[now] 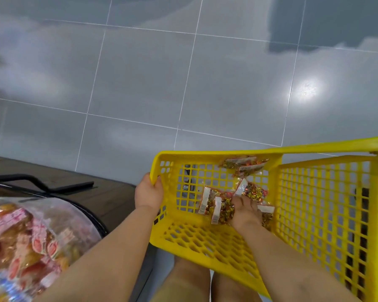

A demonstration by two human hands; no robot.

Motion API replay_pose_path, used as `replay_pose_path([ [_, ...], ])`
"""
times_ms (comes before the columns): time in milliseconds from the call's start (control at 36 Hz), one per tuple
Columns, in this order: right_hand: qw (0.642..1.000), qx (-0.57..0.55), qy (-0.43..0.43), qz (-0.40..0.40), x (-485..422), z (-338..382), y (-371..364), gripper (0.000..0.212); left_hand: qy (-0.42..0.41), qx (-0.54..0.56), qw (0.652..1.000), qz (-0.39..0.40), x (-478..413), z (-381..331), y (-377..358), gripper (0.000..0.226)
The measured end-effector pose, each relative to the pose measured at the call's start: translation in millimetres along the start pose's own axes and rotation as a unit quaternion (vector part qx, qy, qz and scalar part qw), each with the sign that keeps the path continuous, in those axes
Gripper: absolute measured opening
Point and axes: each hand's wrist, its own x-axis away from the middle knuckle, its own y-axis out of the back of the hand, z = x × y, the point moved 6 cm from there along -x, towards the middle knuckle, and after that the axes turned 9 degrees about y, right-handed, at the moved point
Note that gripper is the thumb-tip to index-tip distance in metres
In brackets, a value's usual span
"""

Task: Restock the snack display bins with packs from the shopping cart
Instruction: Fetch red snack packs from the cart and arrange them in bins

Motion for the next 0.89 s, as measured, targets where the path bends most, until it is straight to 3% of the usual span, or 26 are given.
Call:
replay_pose_path([
  [56,0.999,0.032,0.011,0.006,-2.5,2.7,-3.5,0.069,-0.003,-0.001,1.0,-0.001,-0.6,-0.8,-0.2,0.019],
  [194,0.999,-0.007,0.02,-0.045,-4.8,3.3,-6.6,0.089,-0.005,0.004,1.0,0.001,-1.4,-0.4,-0.6,0.013],
  [306,0.999,0.016,0.03,-0.028,-9.2,2.6,-6.5,0.092,-0.011,0.006,1.0,-0.004,-2.7,0.8,-0.8,0.015],
  [444,0.995,0.073,0.049,-0.036,-8.1,5.3,-12.5,0.077,-0.015,0.012,1.0,-0.007,-2.4,1.8,-1.6,0.014],
  [528,0.99,0.111,0.084,0.002,-14.8,9.8,-16.7,0.058,-0.016,0.016,1.0,-0.007,-3.0,2.4,-1.9,0.015],
  [611,0.995,0.044,0.088,0.002,-19.0,9.7,-17.7,0.088,-0.017,0.018,1.0,-0.007,-3.7,2.7,-2.4,0.013],
  [667,0.995,0.021,0.092,-0.014,-22.0,9.7,-11.9,0.095,-0.017,0.018,1.0,-0.007,-3.9,3.0,-2.8,0.012],
  [778,0.993,0.066,0.102,0.013,-33.0,14.0,0.6,0.088,-0.024,0.016,1.0,-0.009,-3.6,2.9,-2.8,0.009],
  [889,0.984,0.114,0.137,0.026,-38.2,23.7,13.5,0.064,-0.026,0.012,1.0,-0.011,-4.4,1.7,-2.6,0.009],
])
